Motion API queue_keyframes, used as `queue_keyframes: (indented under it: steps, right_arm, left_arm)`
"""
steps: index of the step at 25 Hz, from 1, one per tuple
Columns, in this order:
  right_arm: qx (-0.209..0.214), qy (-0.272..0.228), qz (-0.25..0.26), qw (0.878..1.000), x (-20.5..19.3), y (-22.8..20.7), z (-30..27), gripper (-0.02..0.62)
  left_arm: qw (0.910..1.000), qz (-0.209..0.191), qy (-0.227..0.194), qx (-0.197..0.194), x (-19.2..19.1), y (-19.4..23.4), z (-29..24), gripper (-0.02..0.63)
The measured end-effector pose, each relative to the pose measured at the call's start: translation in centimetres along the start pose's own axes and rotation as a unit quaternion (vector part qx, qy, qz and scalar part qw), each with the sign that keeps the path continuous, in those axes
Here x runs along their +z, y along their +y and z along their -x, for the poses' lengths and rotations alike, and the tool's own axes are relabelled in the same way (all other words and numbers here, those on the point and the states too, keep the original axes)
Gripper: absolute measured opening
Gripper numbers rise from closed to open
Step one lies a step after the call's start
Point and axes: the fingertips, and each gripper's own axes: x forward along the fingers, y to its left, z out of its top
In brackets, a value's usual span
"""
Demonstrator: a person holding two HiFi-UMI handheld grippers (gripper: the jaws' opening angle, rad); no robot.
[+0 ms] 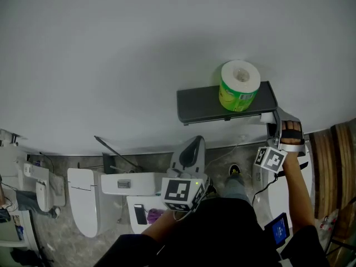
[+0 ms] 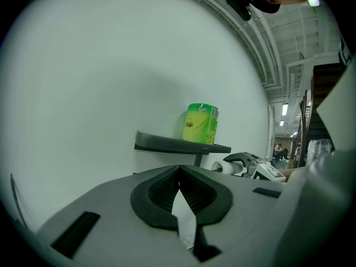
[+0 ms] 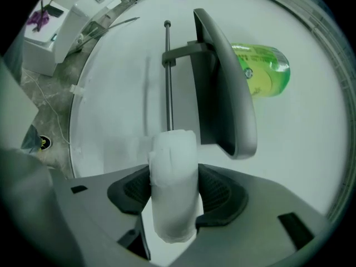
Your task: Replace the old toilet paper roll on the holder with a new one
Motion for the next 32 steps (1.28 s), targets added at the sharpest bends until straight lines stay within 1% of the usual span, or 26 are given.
queue_keyframes:
  steps: [3,6,9,12,15,18,21,23,25,26,27,28,29,30,32]
  right_arm:
    - [-0.012,0.023,0.003,1.0,-2.8,-0.5,0.2,0.242]
    - [-0.034,0.038,0.002,0.999,-5.2,-1.9,0.6,0.242]
    - [-0.073,0.032,0.006,0.997,-6.3,-4.7,1.5,0.242]
    - [-0.12,0.01,0.017,0.993,-6.1,-8.6,3.0,0.242]
    - [-0.168,-0.026,0.011,0.985,-5.0,-12.6,4.9,0.242]
    - [-0.208,-0.082,-0.029,0.974,-3.1,-16.8,7.3,0.242]
    - [-0.236,-0.153,-0.078,0.957,-0.9,-20.9,9.7,0.242]
    - [-0.237,-0.208,-0.119,0.942,0.5,-23.4,11.1,0.242]
    - [-0.217,-0.262,-0.181,0.923,1.3,-25.2,12.1,0.242]
    - [-0.198,-0.29,-0.224,0.909,1.6,-25.8,12.3,0.242]
    - [-0.171,-0.319,-0.273,0.891,1.7,-26.2,12.3,0.242]
    - [-0.138,-0.346,-0.328,0.868,1.8,-26.3,12.0,0.242]
    - [-0.1,-0.371,-0.383,0.84,1.7,-26.1,11.3,0.242]
    - [-0.059,-0.391,-0.436,0.808,1.7,-25.6,10.4,0.242]
    - [0.021,-0.405,-0.525,0.748,1.6,-23.7,7.7,0.242]
  left_arm:
    - [1.0,-0.001,0.0,-0.006,-0.1,-0.4,-0.4,0.023]
    - [0.9999,-0.002,-0.001,-0.013,-0.2,-0.9,-0.9,0.023]
    - [0.9998,-0.003,-0.003,-0.018,-0.4,-1.3,-1.3,0.023]
    - [0.9997,-0.003,-0.005,-0.022,-0.4,-1.7,-1.5,0.023]
    - [0.9996,-0.002,-0.008,-0.027,-0.6,-1.9,-1.8,0.023]
    - [0.9996,-0.001,-0.011,-0.027,-0.6,-1.9,-2.0,0.023]
    - [0.9996,0.001,-0.013,-0.023,-0.4,-1.6,-1.9,0.023]
    - [0.9997,0.002,-0.015,-0.019,-0.2,-1.3,-1.7,0.023]
    - [0.9997,0.003,-0.018,-0.015,0.0,-1.0,-1.5,0.023]
    - [0.9997,0.003,-0.02,-0.012,0.2,-0.8,-1.4,0.023]
    - [0.9997,0.004,-0.022,-0.01,0.3,-0.7,-1.2,0.023]
    - [0.9997,0.004,-0.024,-0.009,0.4,-0.6,-1.1,0.023]
    - [0.9996,0.005,-0.025,-0.007,0.5,-0.5,-1.0,0.023]
    - [0.9996,0.006,-0.026,-0.006,0.6,-0.4,-0.8,0.023]
    - [0.9996,0.006,-0.027,-0.002,0.8,-0.1,-0.6,0.023]
